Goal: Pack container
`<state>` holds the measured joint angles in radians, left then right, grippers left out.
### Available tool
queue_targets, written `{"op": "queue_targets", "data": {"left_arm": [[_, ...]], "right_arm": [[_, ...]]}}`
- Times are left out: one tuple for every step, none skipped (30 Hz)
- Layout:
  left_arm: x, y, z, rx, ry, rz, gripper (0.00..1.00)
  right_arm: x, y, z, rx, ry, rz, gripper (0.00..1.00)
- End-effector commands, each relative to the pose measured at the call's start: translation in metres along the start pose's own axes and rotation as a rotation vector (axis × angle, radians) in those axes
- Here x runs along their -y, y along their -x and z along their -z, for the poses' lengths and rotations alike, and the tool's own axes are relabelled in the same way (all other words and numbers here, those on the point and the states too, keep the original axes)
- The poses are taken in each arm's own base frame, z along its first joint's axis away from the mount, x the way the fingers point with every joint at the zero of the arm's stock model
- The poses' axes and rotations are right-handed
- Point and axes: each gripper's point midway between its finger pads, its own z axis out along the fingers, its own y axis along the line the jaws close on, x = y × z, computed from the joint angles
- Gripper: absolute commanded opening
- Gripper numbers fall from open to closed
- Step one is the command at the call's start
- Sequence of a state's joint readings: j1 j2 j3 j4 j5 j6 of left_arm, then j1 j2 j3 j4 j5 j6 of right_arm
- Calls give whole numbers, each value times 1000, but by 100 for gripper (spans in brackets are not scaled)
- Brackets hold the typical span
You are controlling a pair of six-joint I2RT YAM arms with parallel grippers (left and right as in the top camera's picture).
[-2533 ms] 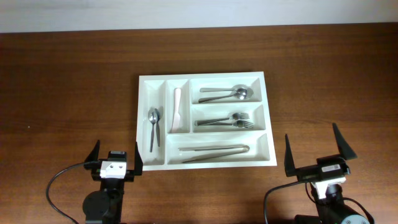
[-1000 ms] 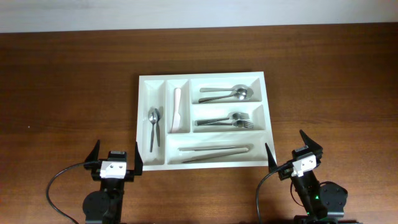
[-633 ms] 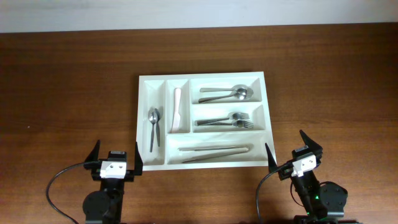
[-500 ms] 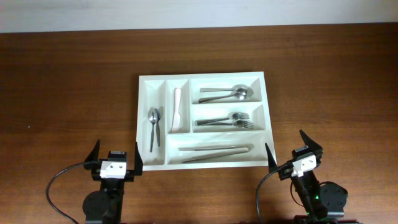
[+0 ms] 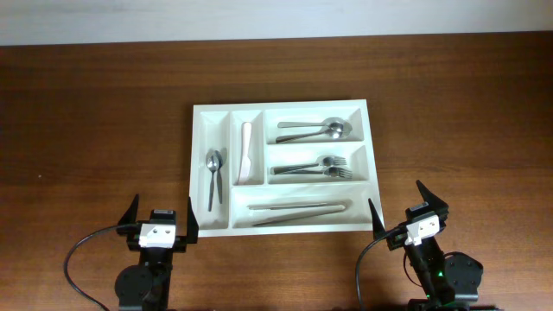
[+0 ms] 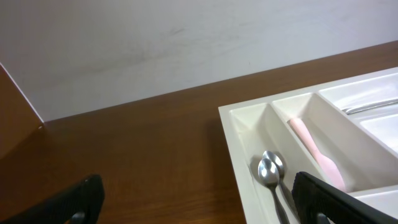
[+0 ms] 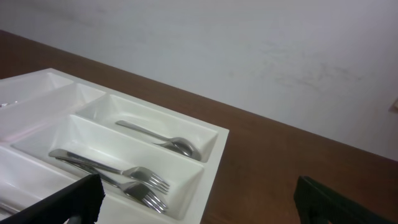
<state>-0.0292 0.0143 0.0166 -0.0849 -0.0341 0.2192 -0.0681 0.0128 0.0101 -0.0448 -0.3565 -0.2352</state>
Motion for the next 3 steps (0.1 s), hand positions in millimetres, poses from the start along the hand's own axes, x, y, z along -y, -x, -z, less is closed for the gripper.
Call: {"op": "queue_targets", "data": {"left_arm": [[1,-1,0,6,-5,14,99],[1,-1,0,6,-5,14,99],[1,-1,0,6,-5,14,99]], "right_arm": [[0,-2,0,-5,-6,-9,99],[0,-2,0,-5,-6,-9,99],[0,-2,0,-5,-6,-9,99]]}}
